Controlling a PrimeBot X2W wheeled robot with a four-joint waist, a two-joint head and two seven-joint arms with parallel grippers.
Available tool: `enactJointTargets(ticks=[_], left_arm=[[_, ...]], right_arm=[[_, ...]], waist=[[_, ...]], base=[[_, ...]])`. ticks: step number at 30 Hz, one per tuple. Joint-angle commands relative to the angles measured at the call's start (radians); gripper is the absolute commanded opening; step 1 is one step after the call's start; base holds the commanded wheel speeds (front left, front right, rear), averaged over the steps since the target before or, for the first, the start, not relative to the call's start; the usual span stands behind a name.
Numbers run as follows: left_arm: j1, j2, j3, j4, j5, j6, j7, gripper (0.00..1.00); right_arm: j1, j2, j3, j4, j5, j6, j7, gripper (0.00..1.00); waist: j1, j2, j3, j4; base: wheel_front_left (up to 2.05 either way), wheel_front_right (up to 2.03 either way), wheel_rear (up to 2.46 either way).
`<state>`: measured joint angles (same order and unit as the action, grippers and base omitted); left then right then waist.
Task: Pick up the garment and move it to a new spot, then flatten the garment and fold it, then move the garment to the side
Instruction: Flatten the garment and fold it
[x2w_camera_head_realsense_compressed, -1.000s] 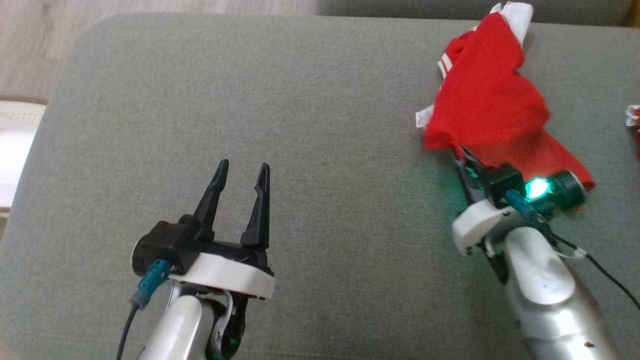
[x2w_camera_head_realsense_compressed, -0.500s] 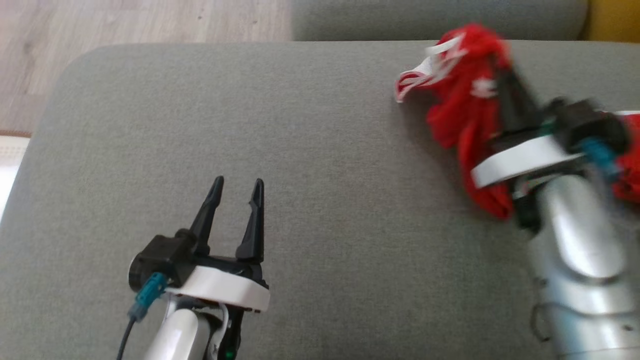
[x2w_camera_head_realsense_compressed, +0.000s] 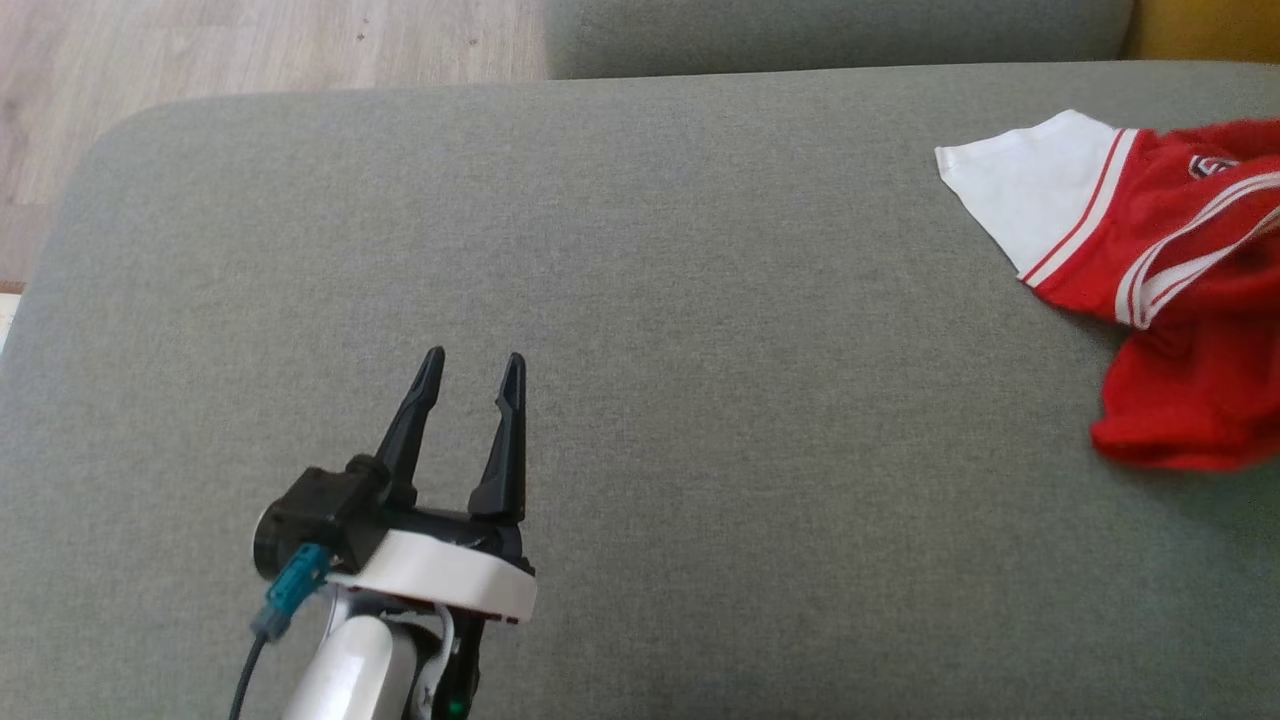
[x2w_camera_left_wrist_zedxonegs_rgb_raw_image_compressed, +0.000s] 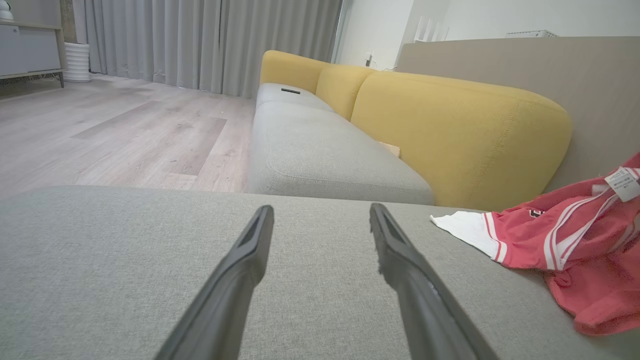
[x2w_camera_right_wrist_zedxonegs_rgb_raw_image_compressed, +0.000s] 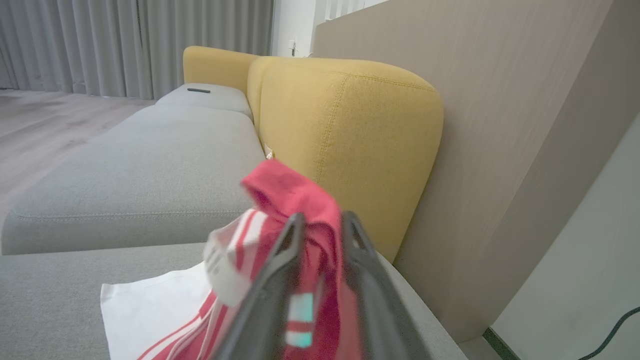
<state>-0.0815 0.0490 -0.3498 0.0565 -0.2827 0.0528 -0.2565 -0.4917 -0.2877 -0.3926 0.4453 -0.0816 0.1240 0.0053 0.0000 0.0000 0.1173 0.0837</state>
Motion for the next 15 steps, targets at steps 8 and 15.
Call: enactJointTargets(ticks=[8,15], left_arm=[[-0.034,0.001,0.029,-0.031,-0.002,-0.002,-0.005,1.00],[-0.033,0.001,0.039,-0.033,-0.002,0.000,-0.005,1.00]], right_arm=[[-0.025,0.053,0.013,-0.076,-0.033,0.007,-0.045,1.00],[0.031,0.143,0.094,-0.223,0.032,0.007,-0.074,1.00]], waist=[[0.0000,0.0000,-0.001,-0.009],[0.0000,0.0000,-0.015,-0.017]], base=[[0.00,0.00,0.00],[0.00,0.00,0.00]])
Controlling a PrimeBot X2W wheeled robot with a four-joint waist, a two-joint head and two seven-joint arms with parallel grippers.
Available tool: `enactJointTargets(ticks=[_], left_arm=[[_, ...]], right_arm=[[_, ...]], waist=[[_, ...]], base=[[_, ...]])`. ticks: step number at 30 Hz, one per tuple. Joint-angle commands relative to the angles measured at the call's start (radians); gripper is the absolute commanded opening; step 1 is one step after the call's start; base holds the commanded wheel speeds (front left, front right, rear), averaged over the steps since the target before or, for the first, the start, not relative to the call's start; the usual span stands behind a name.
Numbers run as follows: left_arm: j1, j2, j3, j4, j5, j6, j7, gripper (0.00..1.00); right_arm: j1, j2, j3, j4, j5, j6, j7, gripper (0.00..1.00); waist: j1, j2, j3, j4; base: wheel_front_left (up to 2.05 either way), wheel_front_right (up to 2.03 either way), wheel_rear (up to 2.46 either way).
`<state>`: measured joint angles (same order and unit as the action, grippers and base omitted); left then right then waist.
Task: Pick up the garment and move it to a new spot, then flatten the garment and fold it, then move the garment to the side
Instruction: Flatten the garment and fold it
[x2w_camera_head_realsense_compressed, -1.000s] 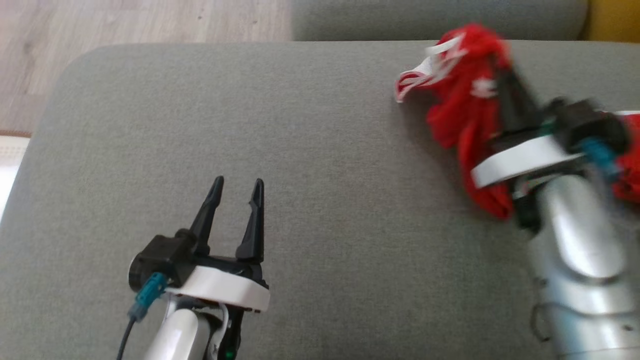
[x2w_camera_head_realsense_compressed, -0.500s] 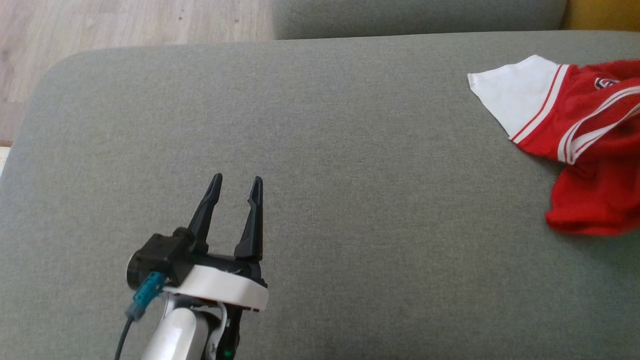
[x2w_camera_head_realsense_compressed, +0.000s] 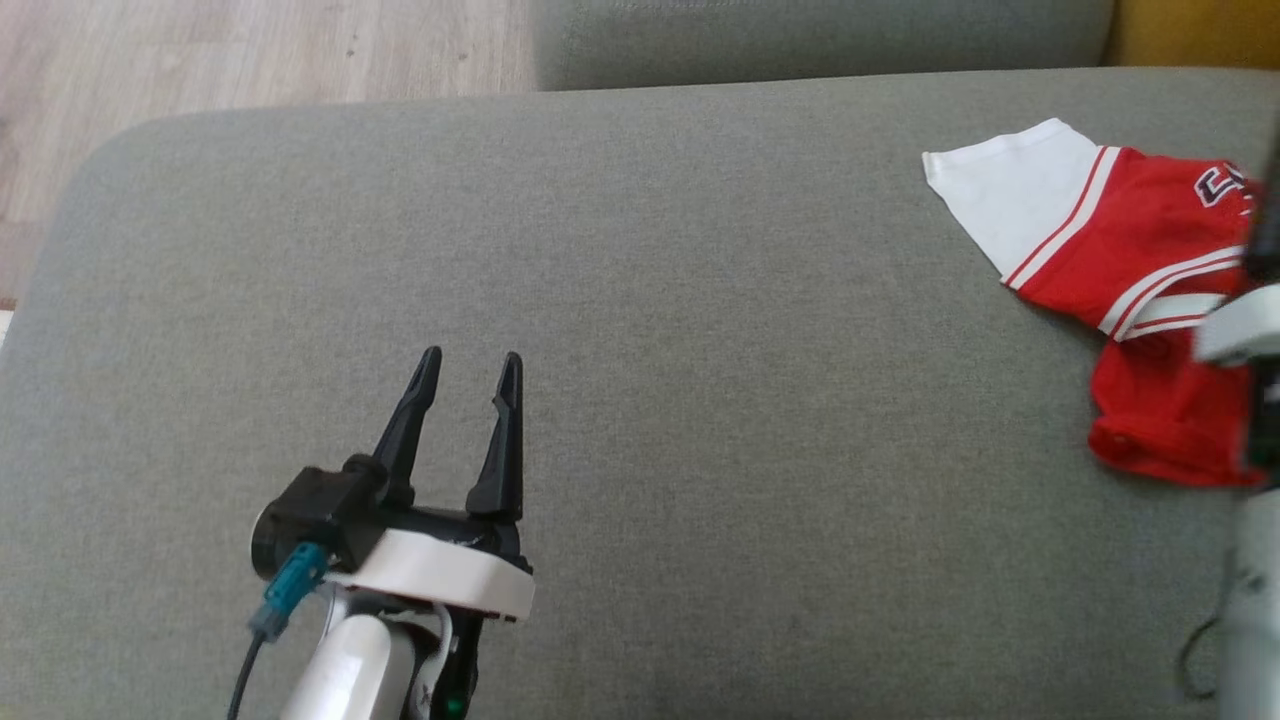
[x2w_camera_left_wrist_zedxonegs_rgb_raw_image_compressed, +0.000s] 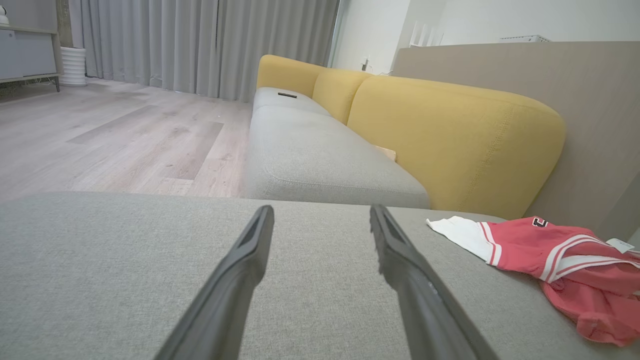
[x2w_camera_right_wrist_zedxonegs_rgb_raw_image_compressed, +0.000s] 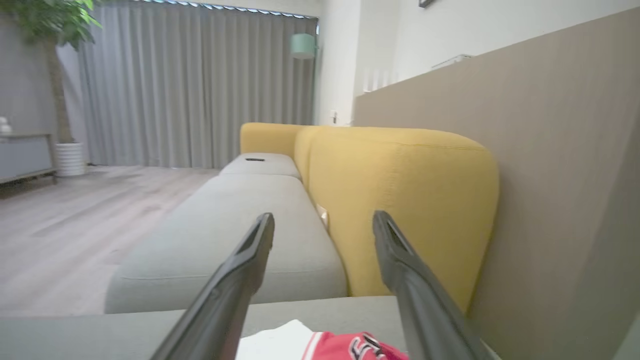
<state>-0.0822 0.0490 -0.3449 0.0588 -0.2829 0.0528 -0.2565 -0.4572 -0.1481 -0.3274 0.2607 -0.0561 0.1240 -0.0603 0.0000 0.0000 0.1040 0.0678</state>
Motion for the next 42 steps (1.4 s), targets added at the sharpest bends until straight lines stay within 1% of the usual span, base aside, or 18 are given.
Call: enactJointTargets(ticks=[1,5,8,11,12,15,17,20,24,25,27,32,33,35,42], left_arm=[[-0.032,0.001,0.034,-0.036,-0.001,-0.001,-0.005,1.00],[-0.030,0.001,0.035,-0.038,0.001,-0.002,-0.005,1.00],[-0.028,0.001,0.032,-0.038,0.002,-0.003,-0.005,1.00],[-0.023,0.001,0.029,-0.036,0.003,-0.004,-0.005,1.00],[-0.020,0.001,0.025,-0.033,0.003,-0.005,-0.005,1.00],[-0.016,0.001,0.023,-0.031,0.004,-0.005,-0.005,1.00],[-0.015,0.001,0.022,-0.030,0.005,-0.005,-0.005,1.00],[-0.016,0.001,0.018,-0.030,0.005,-0.006,-0.005,1.00],[-0.022,0.001,0.015,-0.032,0.004,-0.006,-0.005,1.00],[-0.022,0.001,0.013,-0.032,0.003,-0.006,-0.005,1.00],[-0.021,0.001,0.012,-0.031,0.003,-0.006,-0.005,1.00],[-0.030,0.001,0.007,-0.028,0.004,-0.009,-0.005,1.00],[-0.030,0.001,0.007,-0.028,0.004,-0.009,-0.005,1.00],[-0.037,0.001,0.004,-0.028,0.005,-0.009,-0.005,1.00],[-0.058,0.001,-0.011,-0.022,0.014,-0.009,-0.005,1.00]], right_arm=[[0.013,0.019,0.046,-0.061,0.018,0.007,-0.011,1.00],[0.101,0.069,0.113,-0.134,0.054,0.007,-0.019,1.00],[0.173,0.090,0.143,-0.162,0.085,0.007,-0.025,1.00],[0.242,0.097,0.170,-0.153,0.125,0.007,-0.028,1.00],[0.278,0.097,0.188,-0.132,0.163,0.007,-0.038,1.00],[0.310,0.098,0.205,-0.100,0.193,0.007,-0.055,1.00],[0.313,0.098,0.195,-0.081,0.202,0.007,-0.065,1.00],[0.300,0.098,0.138,-0.051,0.186,0.007,-0.071,1.00],[0.271,0.098,0.022,-0.001,0.139,0.007,-0.054,1.00],[0.249,0.098,-0.040,0.035,0.160,0.007,-0.045,1.00],[0.221,0.098,-0.090,0.077,0.183,0.007,-0.044,1.00],[0.123,0.098,-0.186,0.181,0.231,0.007,-0.043,1.00],[0.123,0.098,-0.186,0.181,0.231,0.007,-0.043,1.00],[0.076,0.098,-0.230,0.223,0.247,0.007,-0.032,1.00],[-0.068,0.098,-0.346,0.326,0.238,0.007,0.026,1.00]], waist=[[0.0000,0.0000,-0.004,-0.002],[0.0000,0.0000,-0.012,-0.003],[0.0000,0.0000,-0.017,-0.004],[0.0000,0.0000,-0.021,-0.005],[0.0000,0.0000,-0.023,-0.005],[0.0000,0.0000,-0.025,-0.009],[0.0000,0.0000,-0.025,-0.010],[0.0000,0.0000,-0.023,-0.009],[0.0000,0.0000,-0.012,-0.004],[0.0000,0.0000,-0.007,-0.002],[0.0000,0.0000,-0.001,-0.001],[0.0000,0.0000,0.020,0.001],[0.0000,0.0000,0.020,0.001],[0.0000,0.0000,0.031,0.002],[0.0000,0.0000,0.073,0.012]], base=[[0.00,0.00,0.00],[0.00,0.00,0.00],[0.00,0.00,0.00],[0.00,0.00,0.00],[0.00,0.00,0.00],[0.00,0.00,0.00],[0.00,0.00,0.00],[0.00,0.00,0.00],[0.00,0.00,0.00],[0.00,0.00,0.00],[0.00,0.00,0.00],[0.00,0.00,0.00],[0.00,0.00,0.00],[0.00,0.00,0.00],[0.00,0.00,0.00]])
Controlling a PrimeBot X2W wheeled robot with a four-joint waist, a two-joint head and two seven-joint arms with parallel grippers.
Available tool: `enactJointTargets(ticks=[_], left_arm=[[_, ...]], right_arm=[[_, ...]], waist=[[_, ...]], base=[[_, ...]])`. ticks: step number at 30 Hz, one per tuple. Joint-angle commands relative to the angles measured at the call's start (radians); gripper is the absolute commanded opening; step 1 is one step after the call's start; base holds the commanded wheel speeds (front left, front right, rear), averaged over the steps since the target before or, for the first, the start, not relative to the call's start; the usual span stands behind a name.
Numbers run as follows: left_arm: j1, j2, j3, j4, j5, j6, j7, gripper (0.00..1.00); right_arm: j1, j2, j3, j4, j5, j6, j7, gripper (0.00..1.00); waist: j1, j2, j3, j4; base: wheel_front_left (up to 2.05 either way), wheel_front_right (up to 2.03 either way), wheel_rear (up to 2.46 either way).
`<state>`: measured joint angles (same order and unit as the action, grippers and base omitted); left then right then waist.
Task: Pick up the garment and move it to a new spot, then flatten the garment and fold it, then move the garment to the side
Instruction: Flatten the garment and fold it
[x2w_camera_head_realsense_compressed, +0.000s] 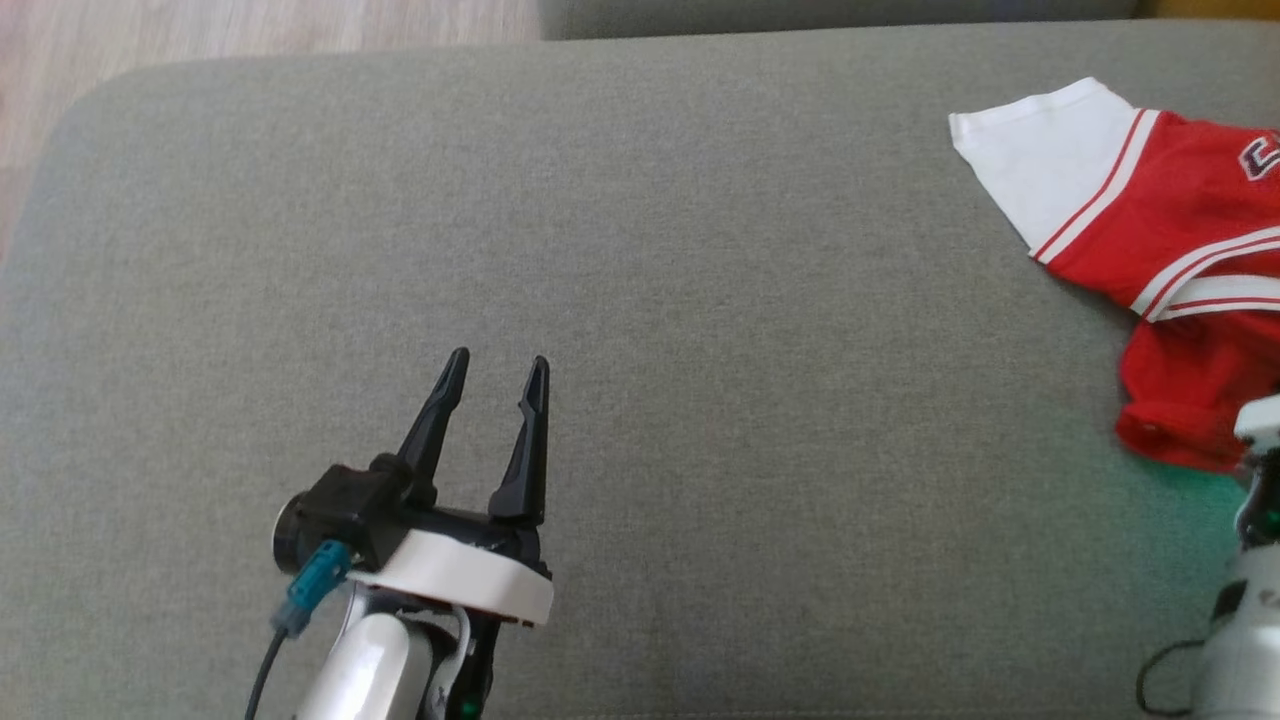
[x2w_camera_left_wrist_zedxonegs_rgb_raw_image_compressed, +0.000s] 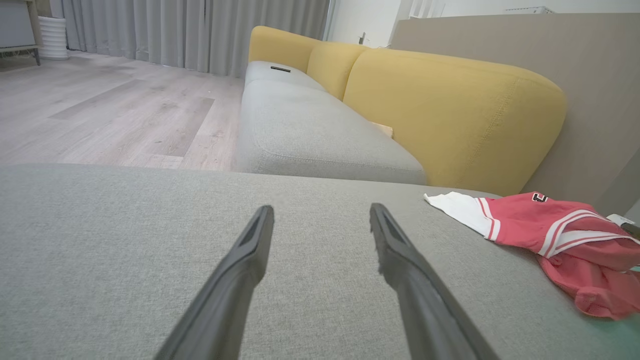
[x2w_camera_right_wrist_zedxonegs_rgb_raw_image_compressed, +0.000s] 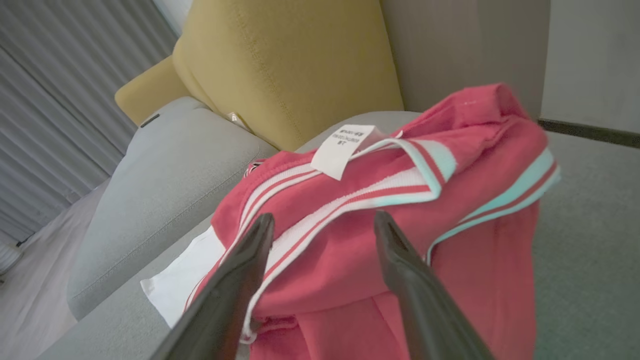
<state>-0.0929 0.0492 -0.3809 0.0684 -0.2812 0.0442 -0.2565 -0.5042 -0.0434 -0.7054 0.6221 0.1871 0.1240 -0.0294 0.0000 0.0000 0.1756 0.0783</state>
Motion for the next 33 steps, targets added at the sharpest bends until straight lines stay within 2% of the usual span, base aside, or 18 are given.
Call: enactJointTargets(ticks=[1,9,10,11,15,19,23,29,33], left_arm=[[-0.048,0.001,0.024,-0.031,0.012,0.000,-0.005,1.00],[-0.061,0.001,0.019,-0.029,0.011,-0.001,-0.005,1.00],[-0.062,0.001,0.019,-0.028,0.010,-0.001,-0.005,1.00],[-0.063,0.001,0.019,-0.028,0.010,0.000,-0.005,1.00],[-0.062,0.001,0.014,-0.027,0.005,0.004,-0.005,1.00],[-0.057,0.001,0.010,-0.025,0.000,0.007,-0.005,1.00],[-0.052,0.001,0.008,-0.025,-0.008,0.010,-0.005,1.00],[-0.040,0.001,-0.004,-0.024,-0.025,0.014,-0.005,1.00],[-0.027,0.001,-0.014,-0.025,-0.036,0.018,-0.005,1.00]], right_arm=[[-0.035,-0.007,0.014,-0.024,-0.013,0.007,0.004,1.00],[-0.124,-0.007,-0.103,0.030,-0.098,0.007,0.033,1.00],[-0.132,-0.007,-0.108,0.031,-0.104,0.007,0.031,0.42],[-0.139,-0.007,-0.111,0.033,-0.110,0.007,0.028,0.00],[-0.154,-0.007,-0.082,0.030,-0.121,0.007,0.012,0.00],[-0.155,-0.007,0.026,0.022,-0.092,0.007,-0.004,0.00],[-0.158,-0.007,0.220,0.002,0.009,0.007,0.007,0.00],[-0.168,-0.007,0.538,-0.094,0.189,0.007,0.057,0.00],[-0.193,-0.007,0.689,-0.141,0.279,0.007,0.087,0.00]], waist=[[0.0000,0.0000,0.005,0.004],[0.0000,0.0000,0.021,0.016],[0.0000,0.0000,0.022,0.017],[0.0000,0.0000,0.021,0.017],[0.0000,0.0000,0.016,0.017],[0.0000,0.0000,0.001,0.017],[0.0000,0.0000,-0.022,0.021],[0.0000,0.0000,-0.065,0.051],[0.0000,0.0000,-0.091,0.093]], base=[[0.00,0.00,0.00],[0.00,0.00,0.00],[0.00,0.00,0.00],[0.00,0.00,0.00],[0.00,0.00,0.00],[0.00,0.00,0.00],[0.00,0.00,0.00],[0.00,0.00,0.00],[0.00,0.00,0.00]])
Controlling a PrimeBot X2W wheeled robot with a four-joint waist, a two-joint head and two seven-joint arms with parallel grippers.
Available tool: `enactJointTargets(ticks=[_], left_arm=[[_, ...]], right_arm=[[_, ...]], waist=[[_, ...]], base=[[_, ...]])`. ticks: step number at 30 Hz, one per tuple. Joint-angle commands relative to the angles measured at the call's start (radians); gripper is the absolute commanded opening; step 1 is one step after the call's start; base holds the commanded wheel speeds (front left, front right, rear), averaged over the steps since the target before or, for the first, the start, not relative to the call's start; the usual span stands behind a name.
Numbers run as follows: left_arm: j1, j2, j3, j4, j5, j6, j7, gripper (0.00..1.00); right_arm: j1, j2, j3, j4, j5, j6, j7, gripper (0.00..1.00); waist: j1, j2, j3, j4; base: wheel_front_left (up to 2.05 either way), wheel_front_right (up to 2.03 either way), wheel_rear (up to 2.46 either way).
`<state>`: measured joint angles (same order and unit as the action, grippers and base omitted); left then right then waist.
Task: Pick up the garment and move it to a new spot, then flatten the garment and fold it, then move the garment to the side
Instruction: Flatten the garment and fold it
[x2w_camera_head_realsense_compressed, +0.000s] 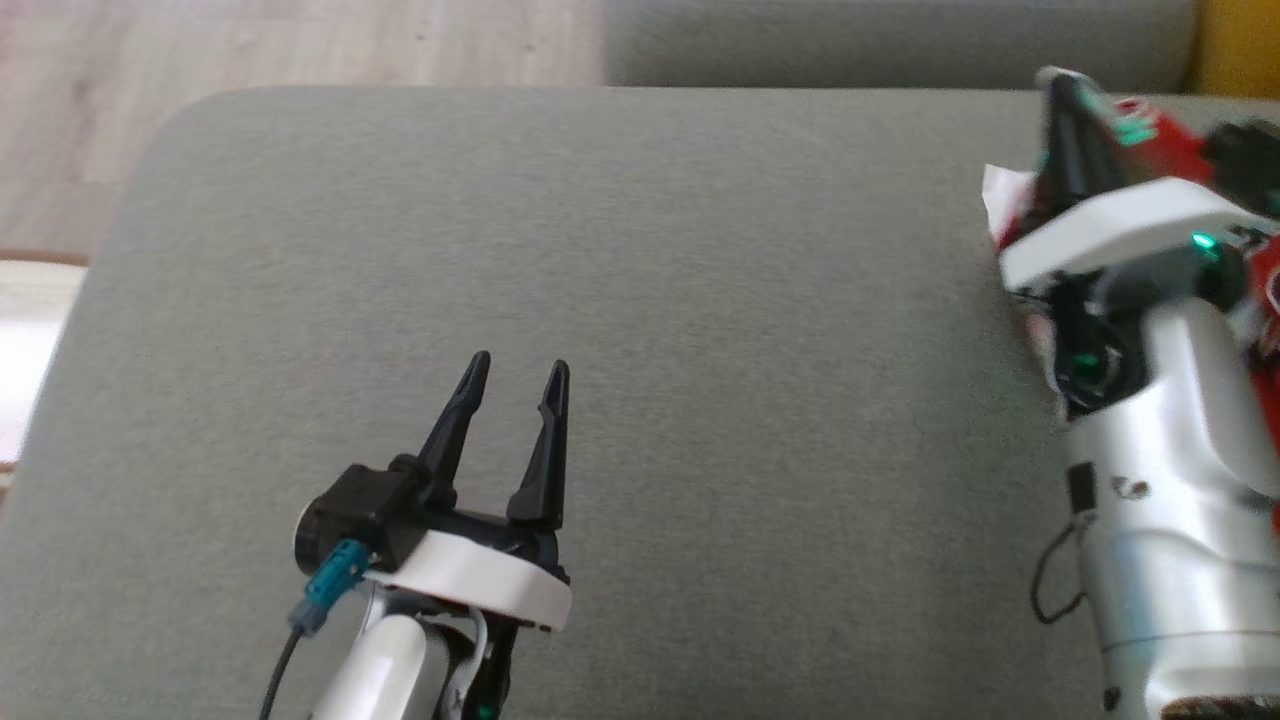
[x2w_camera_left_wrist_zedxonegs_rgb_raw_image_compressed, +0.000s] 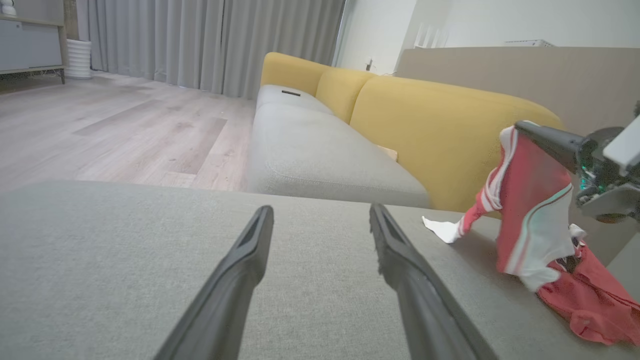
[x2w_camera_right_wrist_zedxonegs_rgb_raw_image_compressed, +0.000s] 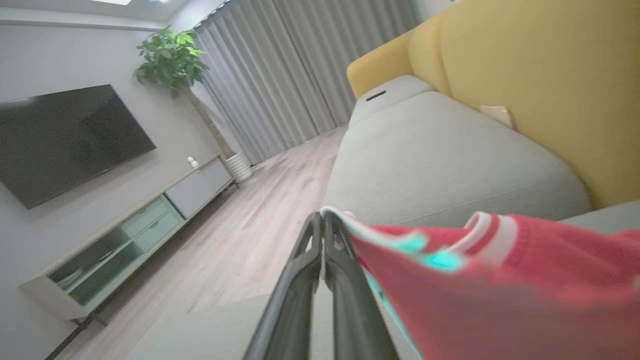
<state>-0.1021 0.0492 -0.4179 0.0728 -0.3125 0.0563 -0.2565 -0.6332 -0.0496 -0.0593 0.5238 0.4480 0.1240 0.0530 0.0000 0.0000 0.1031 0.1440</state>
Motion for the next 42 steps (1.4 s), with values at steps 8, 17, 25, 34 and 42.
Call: enactJointTargets(ticks=[8,17,25,34,42], left_arm=[[0.005,0.001,0.004,-0.026,-0.012,0.007,-0.005,1.00],[0.011,0.001,-0.022,-0.018,-0.012,0.005,-0.005,1.00],[0.015,0.001,0.006,-0.029,-0.004,0.014,-0.005,1.00],[0.004,0.001,0.063,-0.056,0.012,0.015,-0.005,1.00],[-0.002,0.001,0.084,-0.067,0.017,0.016,-0.005,1.00]], right_arm=[[-0.113,-0.001,0.263,-0.010,0.080,0.007,-0.007,0.00],[-0.160,-0.001,0.521,0.206,0.139,0.007,-0.054,1.00],[-0.197,-0.001,0.595,0.306,0.146,0.007,-0.033,1.00],[-0.143,-0.009,0.430,0.330,-0.056,0.007,-0.187,1.00],[0.080,-0.037,0.249,0.126,-0.251,0.007,-0.277,1.00]], waist=[[0.0000,0.0000,-0.052,0.133],[0.0000,0.0000,-0.065,0.233],[0.0000,0.0000,-0.064,0.181],[0.0000,0.0000,-0.085,0.017],[0.0000,0.0000,-0.086,-0.081]], base=[[0.00,0.00,0.00],[0.00,0.00,0.00],[0.00,0.00,0.00],[0.00,0.00,0.00],[0.00,0.00,0.00]])
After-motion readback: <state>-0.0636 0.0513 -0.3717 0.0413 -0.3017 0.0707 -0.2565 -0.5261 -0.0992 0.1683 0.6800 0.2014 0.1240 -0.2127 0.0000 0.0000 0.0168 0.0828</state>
